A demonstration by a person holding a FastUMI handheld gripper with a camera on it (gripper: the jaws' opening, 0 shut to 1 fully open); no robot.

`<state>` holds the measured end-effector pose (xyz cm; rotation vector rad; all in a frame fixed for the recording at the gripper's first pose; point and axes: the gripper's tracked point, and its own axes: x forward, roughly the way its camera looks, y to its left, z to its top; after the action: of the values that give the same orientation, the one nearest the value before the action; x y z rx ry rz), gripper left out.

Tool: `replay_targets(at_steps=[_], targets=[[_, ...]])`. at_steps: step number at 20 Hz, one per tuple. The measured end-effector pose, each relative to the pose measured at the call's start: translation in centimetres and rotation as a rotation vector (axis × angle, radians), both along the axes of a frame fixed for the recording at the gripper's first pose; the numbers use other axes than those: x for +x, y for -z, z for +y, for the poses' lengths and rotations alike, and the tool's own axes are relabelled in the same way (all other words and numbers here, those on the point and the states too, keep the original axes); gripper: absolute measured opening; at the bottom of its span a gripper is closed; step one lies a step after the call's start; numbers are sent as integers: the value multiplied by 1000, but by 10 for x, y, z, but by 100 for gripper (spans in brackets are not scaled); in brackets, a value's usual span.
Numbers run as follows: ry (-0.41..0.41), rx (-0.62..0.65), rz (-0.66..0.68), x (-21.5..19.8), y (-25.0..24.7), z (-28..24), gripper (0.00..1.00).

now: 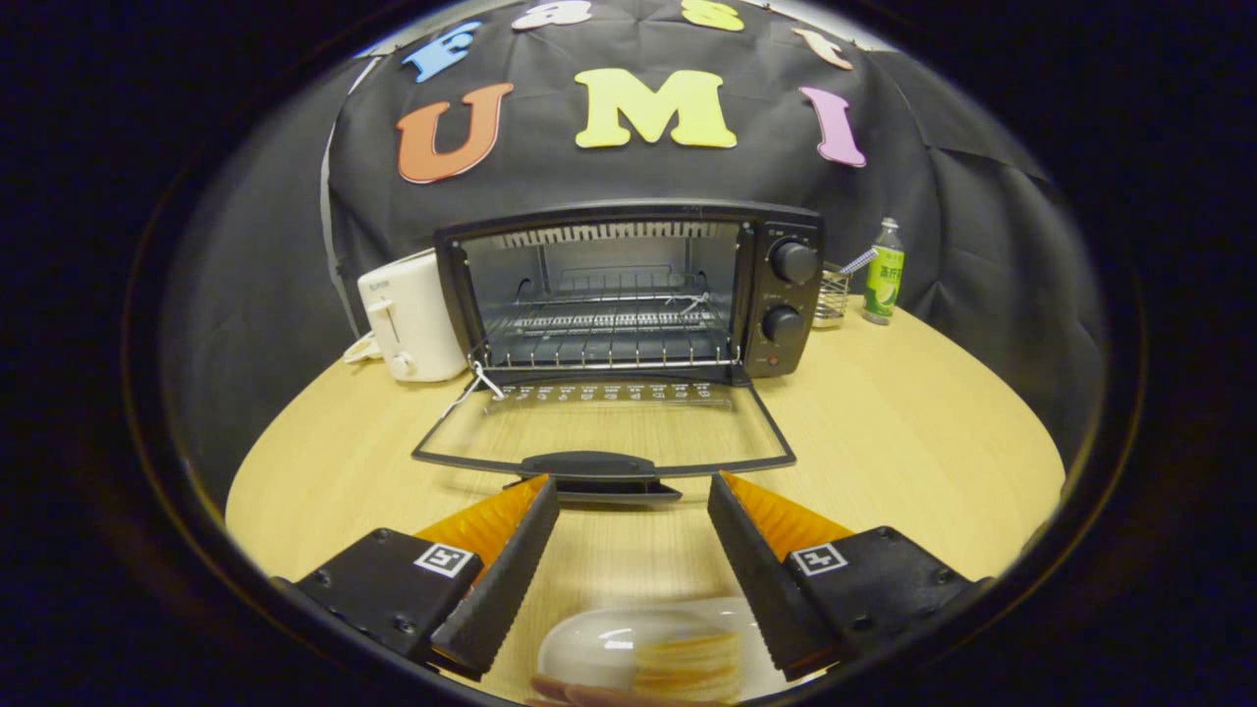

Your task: Open the toaster oven, put the food inside, and close the toaster oven door.

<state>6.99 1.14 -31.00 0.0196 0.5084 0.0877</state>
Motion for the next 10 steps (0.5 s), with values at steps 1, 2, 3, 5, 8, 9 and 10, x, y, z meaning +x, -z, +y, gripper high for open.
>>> replay_targets(at_steps=[1,2,3,5,8,9,10], targets=[[-11,3,-17,-7,-5,-1,100],[-19,-2,-25,-17,-9,-3,100],[-30,-5,-32,-28,-10,-6,100],[-55,2,-42,-51,-10,-7,100],[-86,-19,-64,-84,-7,-10,100],[-91,-31,-69,-94,-4,-12,100],[-95,-45,-68,-102,0,-13,100]])
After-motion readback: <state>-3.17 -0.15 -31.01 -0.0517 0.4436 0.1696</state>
